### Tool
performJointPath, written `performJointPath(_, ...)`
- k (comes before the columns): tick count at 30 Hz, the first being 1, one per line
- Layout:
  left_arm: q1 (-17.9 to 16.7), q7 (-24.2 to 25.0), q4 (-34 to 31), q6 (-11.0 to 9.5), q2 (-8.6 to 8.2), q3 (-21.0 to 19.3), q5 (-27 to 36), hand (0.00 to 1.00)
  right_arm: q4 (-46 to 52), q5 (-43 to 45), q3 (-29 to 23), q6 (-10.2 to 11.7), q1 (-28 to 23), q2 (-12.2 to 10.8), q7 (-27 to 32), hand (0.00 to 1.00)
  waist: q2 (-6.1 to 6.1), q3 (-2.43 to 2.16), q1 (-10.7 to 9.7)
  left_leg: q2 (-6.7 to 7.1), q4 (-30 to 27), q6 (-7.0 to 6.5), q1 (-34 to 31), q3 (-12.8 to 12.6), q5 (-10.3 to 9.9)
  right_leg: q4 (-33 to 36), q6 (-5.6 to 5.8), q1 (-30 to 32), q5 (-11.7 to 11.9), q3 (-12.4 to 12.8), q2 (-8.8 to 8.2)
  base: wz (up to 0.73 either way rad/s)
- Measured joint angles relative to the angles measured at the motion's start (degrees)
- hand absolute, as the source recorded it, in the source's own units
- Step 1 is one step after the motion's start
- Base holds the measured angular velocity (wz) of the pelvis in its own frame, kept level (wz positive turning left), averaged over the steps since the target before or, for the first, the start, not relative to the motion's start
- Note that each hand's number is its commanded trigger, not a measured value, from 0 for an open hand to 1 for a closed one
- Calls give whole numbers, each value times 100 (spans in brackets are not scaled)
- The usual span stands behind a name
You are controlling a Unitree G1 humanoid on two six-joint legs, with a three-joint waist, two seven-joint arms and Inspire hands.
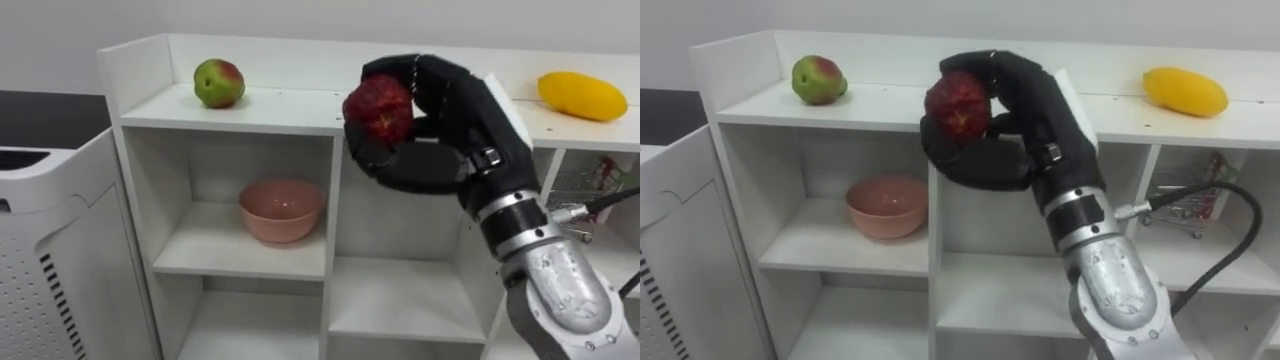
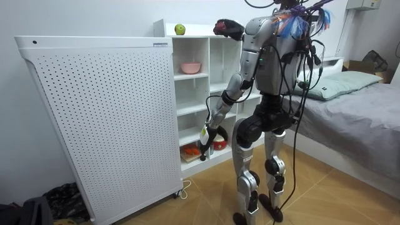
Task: Arrange fruit in the closet
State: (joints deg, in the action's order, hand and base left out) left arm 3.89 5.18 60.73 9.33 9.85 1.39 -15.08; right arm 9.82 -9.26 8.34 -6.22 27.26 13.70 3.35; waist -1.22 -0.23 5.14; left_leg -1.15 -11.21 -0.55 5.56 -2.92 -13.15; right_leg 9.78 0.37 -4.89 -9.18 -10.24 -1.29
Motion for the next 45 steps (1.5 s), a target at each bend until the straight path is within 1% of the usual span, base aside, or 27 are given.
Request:
performJointPath(1, 2, -1, -4, -11, 0, 59, 0, 0, -25, -7, 96, 0, -77, -46, -36, 100, 2, 3, 1, -2, 11, 0, -2, -5, 0, 0, -1, 10, 1, 2, 2, -4)
performJointPath(2, 3, -2, -2, -26, 0, 120, -1, 0, -62, -45, 216, 5, -161, -46, -68, 100, 31, 22, 0, -1, 36, 0, 8, -14, 0, -3, -2, 13, 2, 9, 4, -4)
performJointPath(3, 3, -3, 6, -45, 0, 140, 1, 0, -106, -60, 270, 20, -218, -46, -91, 100, 42, 29, 0, -1, 41, 0, 12, -14, 0, -4, -2, 13, 2, 8, 5, 0)
performJointPath(5, 15, -55, 113, -152, -7, 248, 117, 0, -458, -133, 466, 52, -466, -51, -131, 100, 65, 44, 1, -1, 47, 0, -4, -16, 0, -4, -2, 32, 2, 1, 4, 0)
performJointPath(8, 16, -159, 198, -222, -46, 331, 206, 0, -847, -313, 552, -23, -713, -67, -219, 100, 74, 45, 2, 16, -2, -14, -214, -20, 9, 11, -4, 238, 6, -18, -19, 0)
performJointPath(10, 44, -259, 394, -262, -62, 338, 206, 0, -1256, -417, 555, -21, -715, -126, -233, 100, 87, 43, -14, 19, -36, -15, -315, -4, 11, 40, -5, 348, 6, -18, -30, 0)
performJointPath(12, 37, -353, 422, -261, -63, 351, 219, 0, -1609, -454, 553, -10, -713, -170, -206, 100, 90, 45, -19, 15, -69, -24, -458, 4, 19, 111, -5, 516, 6, -14, -41, 2)
performJointPath(14, 58, -485, 502, -303, -64, 519, 438, 0, -2370, -631, 550, 132, -696, -277, -175, 100, 118, 63, -50, 21, -167, -28, -625, 89, 22, 143, -8, 622, 8, -116, -80, 13)
performJointPath(16, 90, -501, 597, -380, -69, 577, 493, 0, -2869, -787, 550, 132, -694, -312, -147, 100, 147, 78, -44, 6, -243, -35, -798, 90, 26, 274, -7, 807, 7, -175, -118, 5)
performJointPath(18, 148, -568, 799, -463, -81, 583, 715, 0, -3441, -1151, 547, 212, -667, -323, -167, 100, 165, 92, -53, 40, -263, -66, -970, 85, 77, 423, -6, 1031, 6, -257, -169, 0)
performJointPath(19, 164, -664, 882, -469, -105, 563, 891, 0, -3783, -1434, 516, 207, -667, -352, -154, 100, 166, 95, -19, 91, -261, -86, -1075, 49, 117, 536, -4, 1208, 4, -232, -208, -10)
performJointPath(21, 210, -756, 989, -474, -111, 552, 1080, 0, -4097, -1878, 310, 170, -661, -442, -149, 100, 176, 109, -12, 123, -284, -126, -1301, 19, 189, 721, -4, 1515, 1, -226, -296, -8)
performJointPath(22, 268, -773, 1041, -472, -115, 555, 1190, 0, -4276, -2290, 185, 198, -636, -463, -157, 100, 192, 162, -17, 162, -363, -152, -1439, 11, 220, 852, -1, 1682, -3, -221, -359, 0)
performJointPath(23, 310, -816, 1108, -473, -133, 565, 1366, 0, -4583, -2785, 88, 238, -581, -492, -152, 100, 201, 200, -9, 196, -447, -174, -1564, -15, 233, 981, 4, 1825, -14, -199, -413, 0)
performJointPath(24, 328, -837, 1144, -473, -139, 569, 1441, 0, -4701, -3018, 35, 239, -574, -517, -149, 100, 198, 213, 7, 211, -485, -186, -1622, -30, 241, 1059, 4, 1908, -17, -189, -436, 0)
performJointPath(25, 365, -880, 1206, -478, -142, 563, 1609, 0, -4871, -3465, -41, 239, -575, -557, -141, 100, 176, 266, 0, 246, -576, -200, -1772, -35, 249, 1198, 8, 2078, -38, -141, -474, 0)
performJointPath(26, 418, -958, 1222, -488, -123, 560, 1798, 0, -4962, -3936, -82, 243, -570, -568, -101, 100, 146, 286, 7, 292, -693, -207, -2026, -34, 245, 1418, 0, 2361, -73, -88, -526, 0)
performJointPath(27, 455, -994, 1231, -489, -120, 562, 1839, 0, -4990, -4142, -99, 243, -559, -561, -85, 100, 137, 291, 1, 309, -754, -215, -2158, -36, 238, 1521, -6, 2522, -78, -89, -561, 6)
performJointPath(28, 525, -1052, 1242, -484, -134, 568, 1850, 0, -5153, -4486, -173, 244, -474, -555, -82, 100, 132, 304, -6, 314, -905, -228, -2442, -46, 227, 1644, -20, 2794, -73, -63, -580, 6)
performJointPath(30, 532, -1138, 1240, -482, -154, 581, 1875, 0, -5435, -5005, -298, 245, -309, -564, -16, 100, 122, 312, 9, 303, -1149, -229, -2808, -47, 225, 1794, -62, 3112, -46, -54, -586, 5)
performJointPath(32, 546, -1235, 1240, -478, -133, 607, 2008, 0, -5729, -5552, -417, 265, -64, -551, 8, 100, 106, 338, 3, 307, -1385, -226, -3124, -32, 224, 2002, -103, 3405, -69, -51, -617, 10)
performJointPath(33, 549, -1277, 1237, -472, -144, 694, 2074, 0, -5917, -5896, -555, 280, 94, -521, 31, 100, 108, 360, 8, 309, -1584, -217, -3337, -11, 216, 2144, -116, 3574, -116, -59, -636, 17)
performJointPath(35, 611, -1379, 1229, -468, -158, 834, 2334, 0, -6076, -6390, -722, 361, 290, -491, 35, 100, 70, 381, 17, 312, -1914, -196, -3752, -12, 144, 2388, -129, 3950, -199, -69, -654, 13)
performJointPath(39, 743, -1574, 1218, -467, -170, 926, 2684, 0, -6116, -6937, -817, 381, 525, -377, 55, 100, 59, 380, 17, 293, -2286, -156, -4421, -2, 120, 2706, -150, 4587, -216, -63, -675, 3)
performJointPath(42, 837, -1692, 1216, -463, -181, 1081, 2847, 0, -6118, -7375, -909, 387, 721, -239, 161, 100, 45, 376, 64, 275, -2576, -135, -4937, -31, 111, 2968, -199, 5117, -193, 18, -670, -7)
performJointPath(43, 904, -1762, 1234, -460, -211, 1128, 2982, 0, -6127, -7541, -1036, 412, 802, -216, 181, 100, 44, 376, 99, 273, -2676, -130, -5106, -53, 105, 3063, -223, 5302, -183, 51, -672, -9)
performJointPath(45, 935, -1850, 1230, -463, -256, 1144, 3150, 0, -6315, -7681, -1211, 452, 965, -216, 195, 100, 45, 377, 141, 247, -2767, -123, -5254, -80, 101, 3128, -258, 5444, -163, 65, -662, -8)
